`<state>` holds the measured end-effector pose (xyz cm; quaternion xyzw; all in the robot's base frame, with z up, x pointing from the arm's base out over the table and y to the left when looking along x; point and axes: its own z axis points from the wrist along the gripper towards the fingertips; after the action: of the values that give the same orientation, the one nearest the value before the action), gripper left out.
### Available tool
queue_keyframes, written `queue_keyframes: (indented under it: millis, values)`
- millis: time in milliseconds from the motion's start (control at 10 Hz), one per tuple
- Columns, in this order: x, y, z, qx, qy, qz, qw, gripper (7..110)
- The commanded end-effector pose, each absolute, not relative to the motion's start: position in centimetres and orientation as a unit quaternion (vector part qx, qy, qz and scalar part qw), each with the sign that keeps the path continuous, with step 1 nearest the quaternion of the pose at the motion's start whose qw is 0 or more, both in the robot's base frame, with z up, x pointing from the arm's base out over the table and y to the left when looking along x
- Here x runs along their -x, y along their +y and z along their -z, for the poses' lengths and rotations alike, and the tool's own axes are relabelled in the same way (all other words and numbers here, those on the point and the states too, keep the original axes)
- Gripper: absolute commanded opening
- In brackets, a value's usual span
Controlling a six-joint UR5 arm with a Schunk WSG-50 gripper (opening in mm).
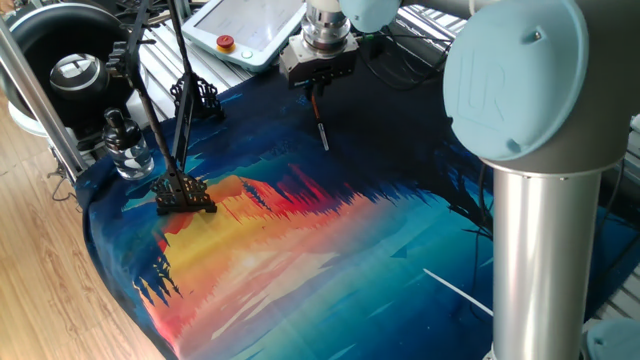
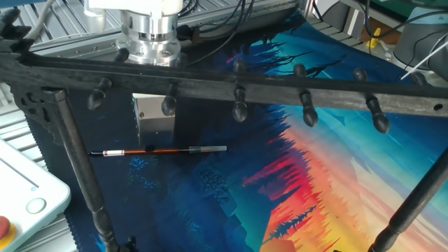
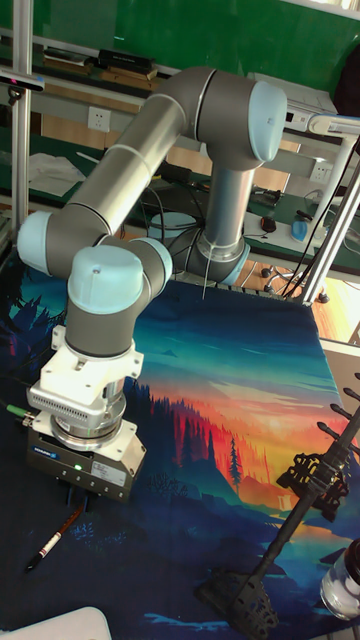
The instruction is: Place the brush on the pen rack
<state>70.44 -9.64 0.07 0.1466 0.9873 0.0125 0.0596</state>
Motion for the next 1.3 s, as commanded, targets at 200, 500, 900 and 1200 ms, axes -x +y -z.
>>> queue_keyframes:
  millis: [200, 500, 900, 1200]
  values:
    - [-71.1, -9.6, 0.5, -0.167, 0.983, -0.026, 0.071, 22]
    - [-71.3, -9.6, 0.7, -0.165, 0.984, -0.025, 0.069, 22]
    - [-70.8, -8.8, 0.9, -0.163, 0.984, -0.027, 0.061, 22]
    - [-70.0, -8.6, 1.1, -0.163, 0.985, -0.024, 0.055, 22]
